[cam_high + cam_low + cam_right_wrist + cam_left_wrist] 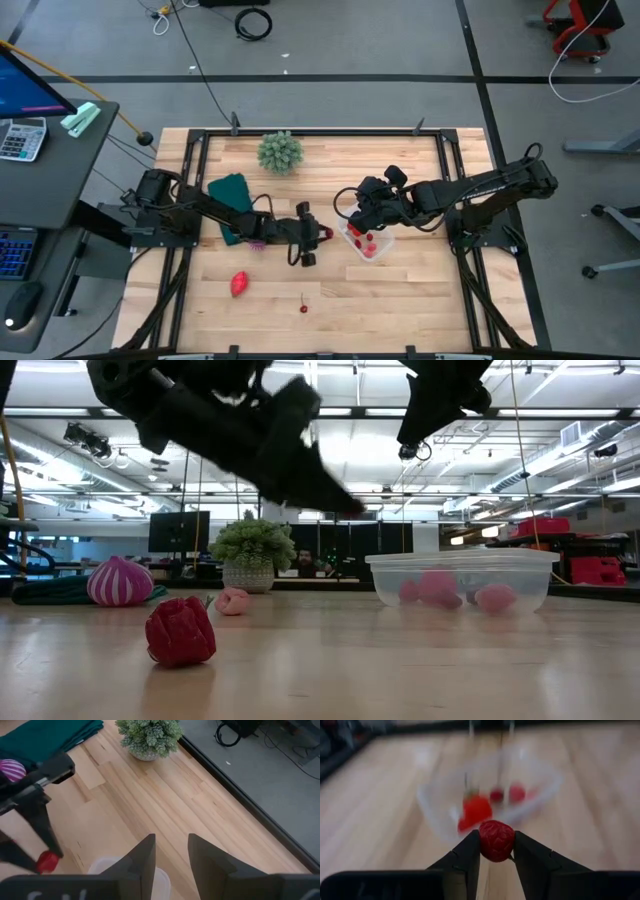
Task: Pick and placing Produce into tupperware
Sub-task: Put the cherry into the transparent bin
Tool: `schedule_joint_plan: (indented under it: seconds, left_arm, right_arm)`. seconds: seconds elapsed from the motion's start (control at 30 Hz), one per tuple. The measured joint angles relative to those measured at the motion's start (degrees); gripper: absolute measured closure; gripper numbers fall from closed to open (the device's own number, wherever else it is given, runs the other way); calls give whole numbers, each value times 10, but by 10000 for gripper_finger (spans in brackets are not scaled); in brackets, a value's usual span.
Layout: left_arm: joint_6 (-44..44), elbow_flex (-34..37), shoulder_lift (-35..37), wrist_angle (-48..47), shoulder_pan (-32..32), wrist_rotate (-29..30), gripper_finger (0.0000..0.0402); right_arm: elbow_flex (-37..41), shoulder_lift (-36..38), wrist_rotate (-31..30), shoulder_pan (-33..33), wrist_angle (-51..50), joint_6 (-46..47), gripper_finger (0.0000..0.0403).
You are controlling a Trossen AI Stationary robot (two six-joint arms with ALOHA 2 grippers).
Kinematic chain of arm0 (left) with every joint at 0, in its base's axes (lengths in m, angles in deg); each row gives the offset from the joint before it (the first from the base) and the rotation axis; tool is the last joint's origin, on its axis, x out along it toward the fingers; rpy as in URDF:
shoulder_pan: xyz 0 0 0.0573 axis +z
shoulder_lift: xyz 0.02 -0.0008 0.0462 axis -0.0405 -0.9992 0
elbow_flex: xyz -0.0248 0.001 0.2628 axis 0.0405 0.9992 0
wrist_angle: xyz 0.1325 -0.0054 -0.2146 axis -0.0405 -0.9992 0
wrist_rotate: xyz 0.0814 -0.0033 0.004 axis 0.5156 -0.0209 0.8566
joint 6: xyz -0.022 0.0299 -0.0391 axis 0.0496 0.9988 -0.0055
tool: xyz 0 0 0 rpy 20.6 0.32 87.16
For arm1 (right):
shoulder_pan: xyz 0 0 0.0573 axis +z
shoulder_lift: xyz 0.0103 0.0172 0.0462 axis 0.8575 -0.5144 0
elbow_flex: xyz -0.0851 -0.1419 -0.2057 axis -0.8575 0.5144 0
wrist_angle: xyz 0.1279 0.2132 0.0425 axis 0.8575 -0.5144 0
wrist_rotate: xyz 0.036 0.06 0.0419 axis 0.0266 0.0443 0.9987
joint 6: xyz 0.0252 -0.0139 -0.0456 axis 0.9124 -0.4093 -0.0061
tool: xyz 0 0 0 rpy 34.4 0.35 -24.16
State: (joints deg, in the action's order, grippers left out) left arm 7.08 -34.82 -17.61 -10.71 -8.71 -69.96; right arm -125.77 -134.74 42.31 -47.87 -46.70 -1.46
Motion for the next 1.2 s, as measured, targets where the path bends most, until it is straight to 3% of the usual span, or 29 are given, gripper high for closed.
schedule_joint_plan:
  seconds: [0.17, 0.37, 0.53, 0.7, 1.03, 1.2]
  left_arm:
    - [48, 0, -1, 102, 13, -2, 284]
    - [8, 0, -1, 115, 54, -41, 290]
    - [-33, -35, -2, 73, 78, -72, 289]
    - [-1, -106, -19, -7, 81, -73, 290]
    - [12, -220, -157, -65, 73, -74, 290]
    - [31, -241, -175, -97, 79, -72, 284]
  right_arm:
    - [0, 0, 0, 0, 0, 0, 280]
    - [0, 0, 0, 0, 0, 0, 280]
    - [0, 0, -12, -1, 0, 0, 280]
    - [0, 0, -17, -2, 0, -4, 280]
    - [0, 0, -28, -2, 0, 3, 280]
    - [0, 0, -28, -2, -2, 3, 280]
